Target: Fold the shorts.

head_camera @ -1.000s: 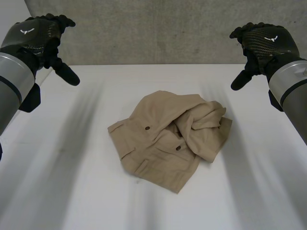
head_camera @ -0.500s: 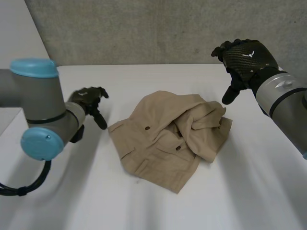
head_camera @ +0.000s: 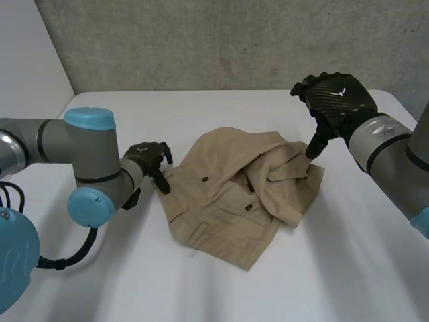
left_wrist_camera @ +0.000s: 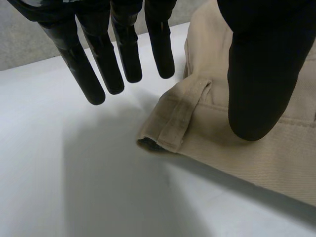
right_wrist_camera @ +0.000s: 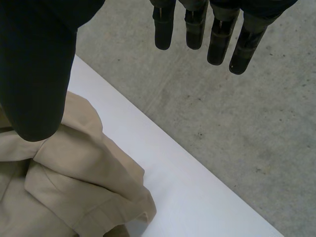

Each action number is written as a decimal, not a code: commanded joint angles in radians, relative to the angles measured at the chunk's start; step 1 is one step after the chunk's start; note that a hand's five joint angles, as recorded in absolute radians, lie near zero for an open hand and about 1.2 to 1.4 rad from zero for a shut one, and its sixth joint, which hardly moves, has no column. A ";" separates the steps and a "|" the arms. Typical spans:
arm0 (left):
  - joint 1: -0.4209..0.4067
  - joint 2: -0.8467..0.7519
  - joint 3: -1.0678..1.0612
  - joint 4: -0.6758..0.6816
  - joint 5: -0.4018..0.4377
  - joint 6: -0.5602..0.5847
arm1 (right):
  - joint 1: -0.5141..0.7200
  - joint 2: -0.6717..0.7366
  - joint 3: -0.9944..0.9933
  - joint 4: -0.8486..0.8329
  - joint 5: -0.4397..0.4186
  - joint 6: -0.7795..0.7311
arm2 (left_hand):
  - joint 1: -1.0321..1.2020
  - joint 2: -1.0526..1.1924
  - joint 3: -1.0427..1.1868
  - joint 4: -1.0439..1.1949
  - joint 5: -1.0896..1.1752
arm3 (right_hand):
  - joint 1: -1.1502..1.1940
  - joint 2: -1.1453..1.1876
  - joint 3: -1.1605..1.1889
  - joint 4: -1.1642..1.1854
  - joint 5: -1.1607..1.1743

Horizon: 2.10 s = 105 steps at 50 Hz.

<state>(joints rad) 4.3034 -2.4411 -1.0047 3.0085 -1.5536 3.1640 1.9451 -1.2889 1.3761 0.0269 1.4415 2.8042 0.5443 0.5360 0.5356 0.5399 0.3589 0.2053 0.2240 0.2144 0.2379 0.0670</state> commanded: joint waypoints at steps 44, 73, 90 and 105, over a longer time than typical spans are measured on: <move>-0.106 0.390 0.051 0.497 -0.275 0.191 | 0.001 0.002 0.001 -0.008 0.010 0.001 | 0.852 0.860 0.861 0.856 0.863 | -0.031 -0.049 -0.040 -0.063 -0.067; -0.531 0.210 -0.129 0.369 -0.172 0.195 | -0.045 0.013 -0.034 0.030 0.043 -0.015 | -0.307 -0.299 -0.298 -0.303 -0.296 | -0.031 -0.049 -0.040 -0.063 -0.067; -0.211 0.568 -0.446 0.294 -0.177 0.185 | -0.031 0.033 0.155 0.110 -0.125 -0.213 | -0.319 -0.311 -0.310 -0.315 -0.308 | -0.031 -0.049 -0.040 -0.063 -0.067; -0.077 0.610 -0.617 0.306 -0.177 0.180 | 0.052 0.175 0.330 -0.291 -0.099 -0.241 | -0.328 -0.320 -0.319 -0.323 -0.317 | 0.812 0.794 0.803 0.780 0.776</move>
<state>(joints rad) 4.1961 -1.8309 -1.5938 3.3136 -1.7300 3.3462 1.9773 -1.1921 1.7052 -0.1592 1.3266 2.5742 0.2546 0.2410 0.2570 0.2474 0.0579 0.3845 0.4481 0.4484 0.4355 0.2506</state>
